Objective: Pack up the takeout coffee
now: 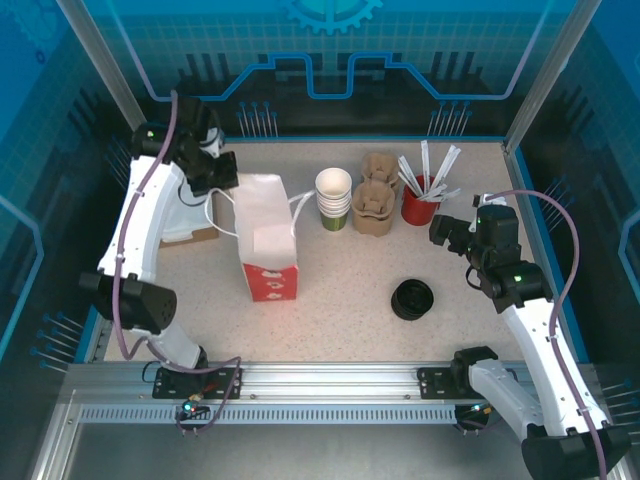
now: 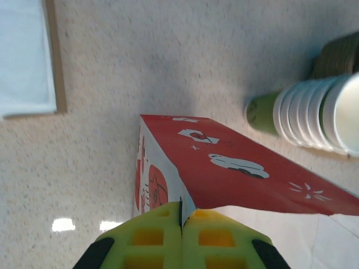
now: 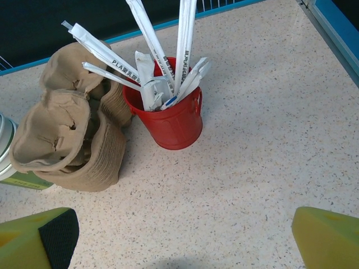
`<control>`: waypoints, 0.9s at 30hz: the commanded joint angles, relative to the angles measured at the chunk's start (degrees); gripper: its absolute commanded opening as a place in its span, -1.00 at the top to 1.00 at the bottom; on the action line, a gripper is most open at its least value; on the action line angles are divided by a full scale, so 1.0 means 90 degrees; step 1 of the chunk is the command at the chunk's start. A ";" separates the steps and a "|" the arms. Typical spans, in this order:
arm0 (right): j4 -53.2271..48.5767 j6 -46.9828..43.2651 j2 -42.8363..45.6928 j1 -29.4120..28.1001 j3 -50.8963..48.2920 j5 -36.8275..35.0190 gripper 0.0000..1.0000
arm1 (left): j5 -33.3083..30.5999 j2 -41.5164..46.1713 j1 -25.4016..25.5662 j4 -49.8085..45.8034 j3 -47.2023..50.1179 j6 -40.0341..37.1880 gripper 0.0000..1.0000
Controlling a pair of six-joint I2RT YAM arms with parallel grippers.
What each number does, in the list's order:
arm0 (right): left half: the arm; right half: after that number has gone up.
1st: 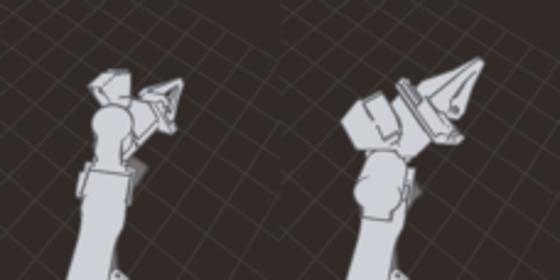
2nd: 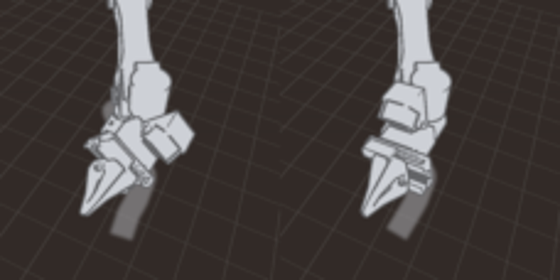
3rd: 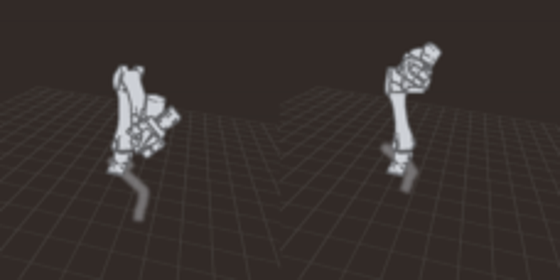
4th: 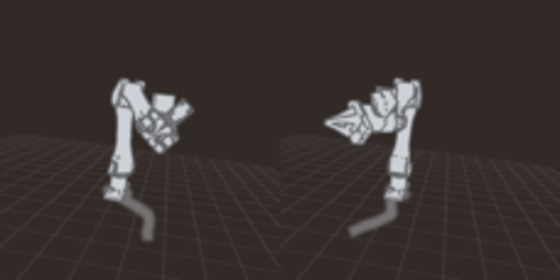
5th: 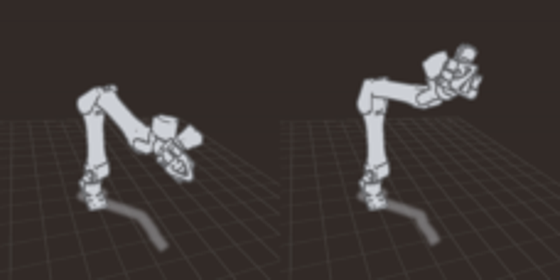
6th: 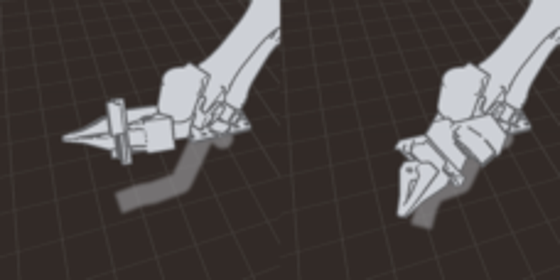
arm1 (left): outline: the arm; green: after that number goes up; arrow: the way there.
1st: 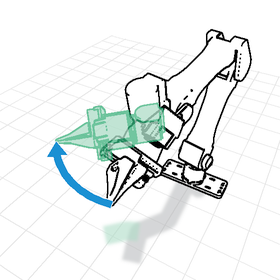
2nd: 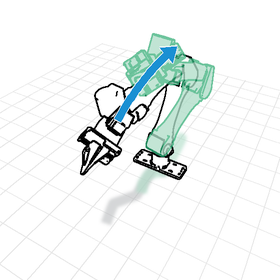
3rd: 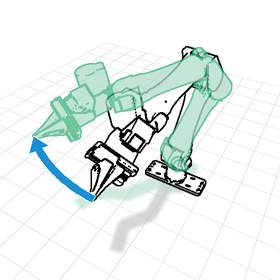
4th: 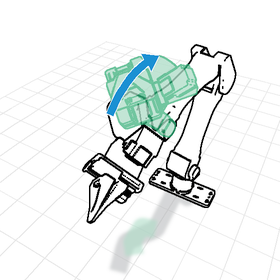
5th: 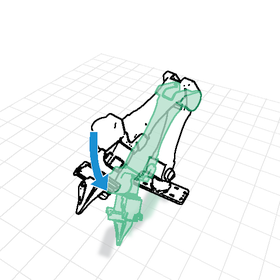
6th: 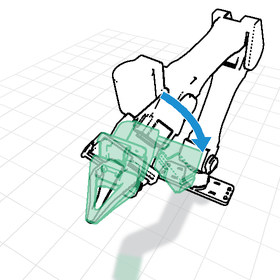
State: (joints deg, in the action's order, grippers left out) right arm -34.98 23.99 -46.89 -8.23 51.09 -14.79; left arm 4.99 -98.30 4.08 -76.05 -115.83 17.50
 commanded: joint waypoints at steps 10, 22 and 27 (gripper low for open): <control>-0.0269 -0.0097 0.0038 -0.0092 0.0007 -0.0084 -1.00 | 0.0924 -0.2588 -0.1125 0.0159 -0.2982 -0.0282 1.00; -0.0426 -0.0075 -0.0133 -0.0107 0.0258 0.0163 -1.00 | 0.1480 -0.2924 -0.1587 0.0383 -0.3917 0.0199 -0.23; -0.0638 -0.0076 -0.0276 -0.0120 0.0524 0.0277 -1.00 | 0.1617 -0.2212 -0.1833 0.0401 -0.3760 0.0215 -0.57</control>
State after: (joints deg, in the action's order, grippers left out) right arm -38.85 23.94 -49.17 -8.34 52.90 -13.78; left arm 17.06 -124.01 -10.72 -72.75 -148.97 19.07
